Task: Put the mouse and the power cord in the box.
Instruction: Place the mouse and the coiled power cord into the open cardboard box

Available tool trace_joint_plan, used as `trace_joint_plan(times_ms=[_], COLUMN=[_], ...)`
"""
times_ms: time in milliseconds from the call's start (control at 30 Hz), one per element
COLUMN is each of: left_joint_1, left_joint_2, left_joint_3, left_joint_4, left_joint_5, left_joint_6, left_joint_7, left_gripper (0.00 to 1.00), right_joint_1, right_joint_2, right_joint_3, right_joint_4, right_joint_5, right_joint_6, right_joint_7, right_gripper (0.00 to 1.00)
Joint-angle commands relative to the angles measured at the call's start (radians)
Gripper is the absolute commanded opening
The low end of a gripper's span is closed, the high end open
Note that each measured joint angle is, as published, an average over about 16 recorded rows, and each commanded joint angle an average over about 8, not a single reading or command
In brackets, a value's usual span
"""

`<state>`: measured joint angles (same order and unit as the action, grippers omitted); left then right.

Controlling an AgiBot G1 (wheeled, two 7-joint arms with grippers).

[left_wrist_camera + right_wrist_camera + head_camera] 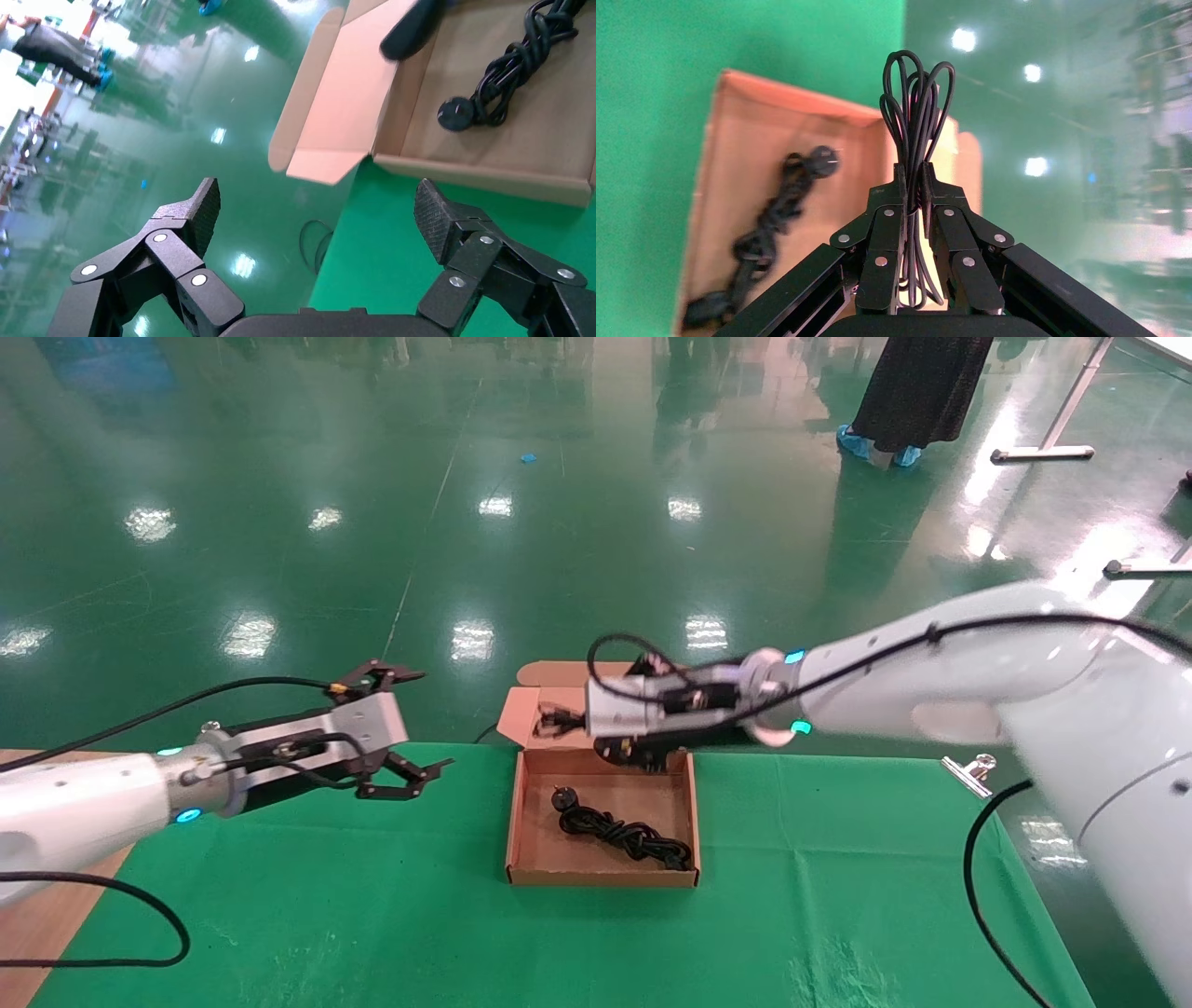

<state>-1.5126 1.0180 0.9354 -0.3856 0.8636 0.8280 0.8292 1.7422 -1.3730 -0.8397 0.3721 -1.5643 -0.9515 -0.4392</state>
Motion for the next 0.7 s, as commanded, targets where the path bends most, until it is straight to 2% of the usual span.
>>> trace_joint_plan(times_ms=[33, 500, 533, 700], left_joint_1=[0.005, -0.016, -0.018, -0.025], left_joint_2=[-0.007, 0.017, 0.019, 0.027], left_joint_3=[-0.015, -0.062, -0.063, -0.067], left_joint_4=[0.035, 0.193, 0.2, 0.231], left_joint_5=[-0.021, -0.078, -0.079, -0.083], left_joint_6=[0.022, 0.096, 0.1, 0.115], left_joint_7=[0.018, 0.128, 0.133, 0.149], left_gripper=[1.0, 1.0, 1.0, 1.0], right_joint_1=[-0.021, -0.065, -0.068, -0.085], right_joint_2=[0.0, 0.004, 0.004, 0.003], right_joint_3=[-0.033, -0.215, -0.224, -0.26], right_joint_4=[0.026, 0.034, 0.034, 0.041], right_joint_5=[0.012, 0.057, 0.061, 0.081], right_joint_6=[0.015, 0.108, 0.116, 0.145], right_joint_7=[0.026, 0.122, 0.126, 0.148], right_gripper=[0.0, 0.01, 0.07, 0.7])
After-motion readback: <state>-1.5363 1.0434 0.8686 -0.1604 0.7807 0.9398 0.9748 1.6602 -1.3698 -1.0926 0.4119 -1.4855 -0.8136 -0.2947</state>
